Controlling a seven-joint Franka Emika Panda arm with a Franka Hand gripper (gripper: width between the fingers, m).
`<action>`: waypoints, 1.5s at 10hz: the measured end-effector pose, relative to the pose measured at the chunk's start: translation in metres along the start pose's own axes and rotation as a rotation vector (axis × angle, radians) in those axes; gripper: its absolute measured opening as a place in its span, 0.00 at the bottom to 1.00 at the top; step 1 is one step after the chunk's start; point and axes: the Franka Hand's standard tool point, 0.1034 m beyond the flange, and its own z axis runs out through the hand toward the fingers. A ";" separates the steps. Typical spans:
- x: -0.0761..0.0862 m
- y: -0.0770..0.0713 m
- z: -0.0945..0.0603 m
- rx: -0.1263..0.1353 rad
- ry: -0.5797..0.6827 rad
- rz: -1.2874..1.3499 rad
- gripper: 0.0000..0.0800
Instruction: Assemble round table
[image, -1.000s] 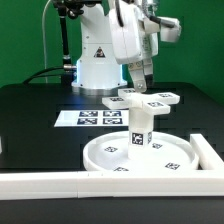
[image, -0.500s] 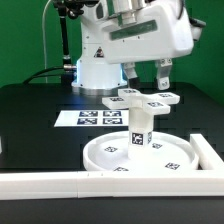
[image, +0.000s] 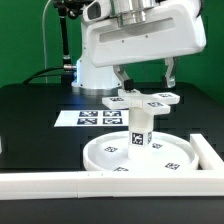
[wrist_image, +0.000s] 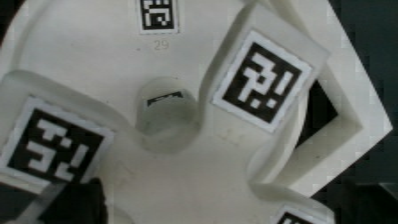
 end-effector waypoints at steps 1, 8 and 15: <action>0.000 0.000 0.000 -0.017 0.006 -0.187 0.81; -0.006 -0.006 -0.002 -0.076 -0.037 -0.872 0.81; 0.001 0.004 0.006 -0.112 -0.137 -1.537 0.81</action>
Offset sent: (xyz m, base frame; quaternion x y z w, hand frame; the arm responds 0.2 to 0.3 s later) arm 0.0031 0.0156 0.0071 -0.0379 -0.0666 -0.3216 0.9438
